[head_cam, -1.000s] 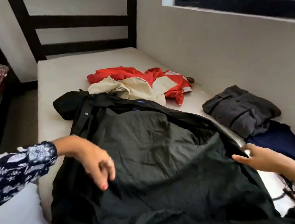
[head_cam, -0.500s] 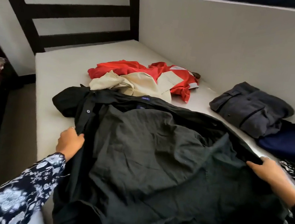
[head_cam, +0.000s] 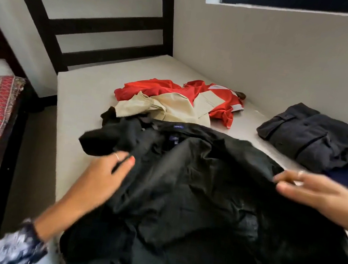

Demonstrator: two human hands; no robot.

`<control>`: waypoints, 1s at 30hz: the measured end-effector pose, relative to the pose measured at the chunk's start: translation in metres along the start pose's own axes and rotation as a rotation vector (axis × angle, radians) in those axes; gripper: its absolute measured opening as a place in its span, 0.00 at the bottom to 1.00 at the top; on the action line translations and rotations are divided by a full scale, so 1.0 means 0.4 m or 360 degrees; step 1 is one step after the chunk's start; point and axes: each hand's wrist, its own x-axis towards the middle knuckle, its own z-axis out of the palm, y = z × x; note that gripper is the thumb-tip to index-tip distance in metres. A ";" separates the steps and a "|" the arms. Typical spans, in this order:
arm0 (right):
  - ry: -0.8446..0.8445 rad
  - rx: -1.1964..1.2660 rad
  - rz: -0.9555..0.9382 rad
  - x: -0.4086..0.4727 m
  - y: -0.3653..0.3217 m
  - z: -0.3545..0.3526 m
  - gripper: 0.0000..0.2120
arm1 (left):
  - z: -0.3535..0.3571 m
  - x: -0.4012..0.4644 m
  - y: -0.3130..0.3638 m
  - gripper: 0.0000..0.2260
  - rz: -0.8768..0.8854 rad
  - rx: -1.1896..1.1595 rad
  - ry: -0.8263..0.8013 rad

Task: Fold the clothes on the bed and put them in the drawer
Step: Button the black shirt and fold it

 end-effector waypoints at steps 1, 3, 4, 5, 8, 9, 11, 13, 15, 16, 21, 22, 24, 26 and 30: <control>-0.0222 -0.0246 -0.0041 -0.011 -0.015 0.038 0.33 | 0.014 -0.036 -0.001 0.15 0.0118 0.0264 -0.0104; -0.0679 -0.0799 -0.0030 -0.019 -0.027 0.106 0.28 | 0.046 -0.098 -0.009 0.19 0.0347 0.0894 -0.0293; -0.0858 -0.1041 0.0036 -0.027 -0.026 0.137 0.25 | 0.063 -0.128 -0.019 0.18 0.0412 0.1078 -0.0441; -0.0987 -0.1222 0.0123 -0.030 -0.024 0.164 0.23 | 0.077 -0.151 -0.028 0.15 0.0495 0.1238 -0.0503; -0.1056 -0.1504 0.0301 -0.021 0.004 0.218 0.23 | 0.117 -0.192 -0.061 0.17 0.0574 0.1391 -0.0480; -0.0983 -0.1515 0.0285 -0.015 0.007 0.225 0.23 | 0.120 -0.193 -0.059 0.21 0.0504 0.1399 -0.0509; -0.0797 -0.1473 0.0201 0.007 0.001 0.227 0.20 | 0.117 -0.182 -0.042 0.22 0.0451 0.1405 -0.0329; -0.0601 -0.1412 0.0109 0.040 -0.004 0.223 0.16 | 0.114 -0.161 0.003 0.22 0.0482 0.1366 -0.0143; -0.0325 -0.1292 0.0008 0.080 -0.001 0.223 0.14 | 0.127 -0.123 0.033 0.17 0.0604 0.1199 -0.0009; -0.0151 -0.1188 -0.0028 0.100 0.010 0.225 0.12 | 0.148 -0.103 0.036 0.12 0.0643 0.1044 -0.0006; 0.0639 -0.0455 0.0002 0.209 0.064 0.238 0.06 | 0.253 0.013 -0.031 0.08 0.0363 0.0606 -0.0229; 0.0733 -0.0358 0.0051 0.232 0.073 0.237 0.08 | 0.267 0.038 -0.048 0.11 0.0257 0.0552 -0.0270; 0.0858 -0.0188 0.0185 0.281 0.093 0.233 0.10 | 0.284 0.087 -0.074 0.12 0.0080 0.0484 -0.0311; 0.0929 -0.0049 0.0343 0.330 0.124 0.235 0.13 | 0.295 0.114 -0.103 0.11 -0.0044 0.0422 -0.0345; 0.1026 0.0193 0.0569 0.390 0.178 0.261 0.22 | 0.304 0.109 -0.133 0.16 -0.0058 0.0361 -0.0381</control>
